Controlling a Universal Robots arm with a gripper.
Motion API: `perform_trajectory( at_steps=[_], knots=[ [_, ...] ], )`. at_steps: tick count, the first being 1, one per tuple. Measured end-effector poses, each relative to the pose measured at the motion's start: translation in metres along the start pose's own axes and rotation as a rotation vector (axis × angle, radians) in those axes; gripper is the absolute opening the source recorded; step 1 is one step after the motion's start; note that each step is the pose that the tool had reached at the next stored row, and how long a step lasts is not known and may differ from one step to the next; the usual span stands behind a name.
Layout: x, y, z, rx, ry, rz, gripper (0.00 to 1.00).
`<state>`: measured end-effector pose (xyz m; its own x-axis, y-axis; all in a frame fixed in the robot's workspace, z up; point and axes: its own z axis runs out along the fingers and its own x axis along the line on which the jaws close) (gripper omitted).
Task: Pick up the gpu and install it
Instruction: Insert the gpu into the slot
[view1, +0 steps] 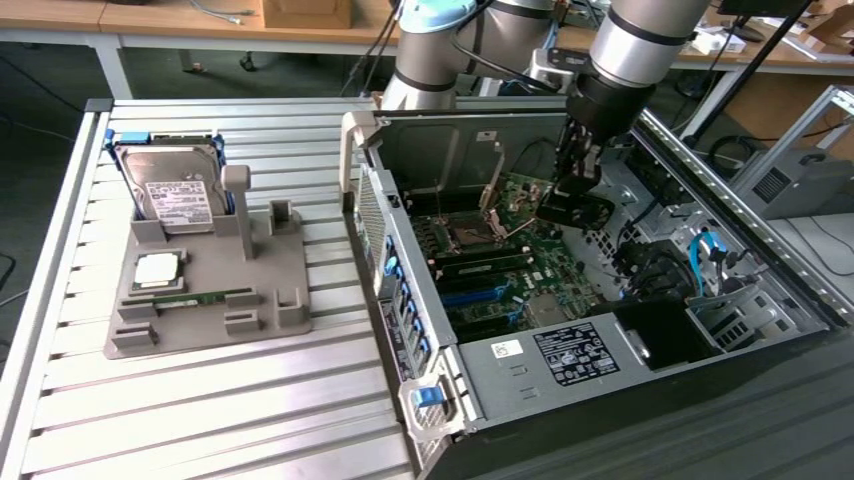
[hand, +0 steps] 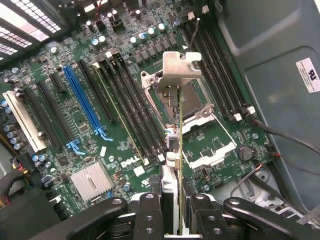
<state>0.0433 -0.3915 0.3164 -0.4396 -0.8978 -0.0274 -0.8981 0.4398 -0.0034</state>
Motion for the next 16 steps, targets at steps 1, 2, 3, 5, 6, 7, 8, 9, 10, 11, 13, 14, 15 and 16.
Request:
perform_trajectory(
  at_steps=[1, 2, 3, 5, 6, 7, 8, 9, 10, 11, 13, 14, 15, 16],
  knots=[
    [0.0000, 0.0000, 0.0000, -0.0001, 0.0000, -0.003, 0.27],
    [0.0000, 0.0000, 0.0001, -0.0002, 0.0000, -0.007, 0.27],
    [0.0000, 0.0000, 0.0001, -0.0003, 0.0000, -0.011, 0.27],
    [0.0000, 0.0000, 0.0002, -0.0006, -0.0001, -0.021, 0.27],
    [0.0000, 0.0000, 0.0002, -0.0007, -0.0001, -0.025, 0.27],
    [0.0000, 0.0000, 0.0002, -0.0008, -0.0001, -0.028, 0.27],
    [0.0000, 0.0000, 0.0002, -0.0008, 0.0000, -0.031, 0.27],
    [0.0000, 0.0000, 0.0002, -0.0010, -0.0001, -0.035, 0.27],
    [0.0000, 0.0000, 0.0003, -0.0010, -0.0001, -0.038, 0.27],
    [0.0000, 0.0000, 0.0003, -0.0012, -0.0001, -0.042, 0.27],
    [0.0000, 0.0000, 0.0004, -0.0014, -0.0002, -0.052, 0.27],
    [0.0000, 0.0000, 0.0004, -0.0015, -0.0002, -0.057, 0.27],
    [0.0000, 0.0000, 0.0004, -0.0017, -0.0001, -0.061, 0.27],
    [0.0000, 0.0000, 0.0004, -0.0018, -0.0002, -0.067, 0.27]
  ],
)
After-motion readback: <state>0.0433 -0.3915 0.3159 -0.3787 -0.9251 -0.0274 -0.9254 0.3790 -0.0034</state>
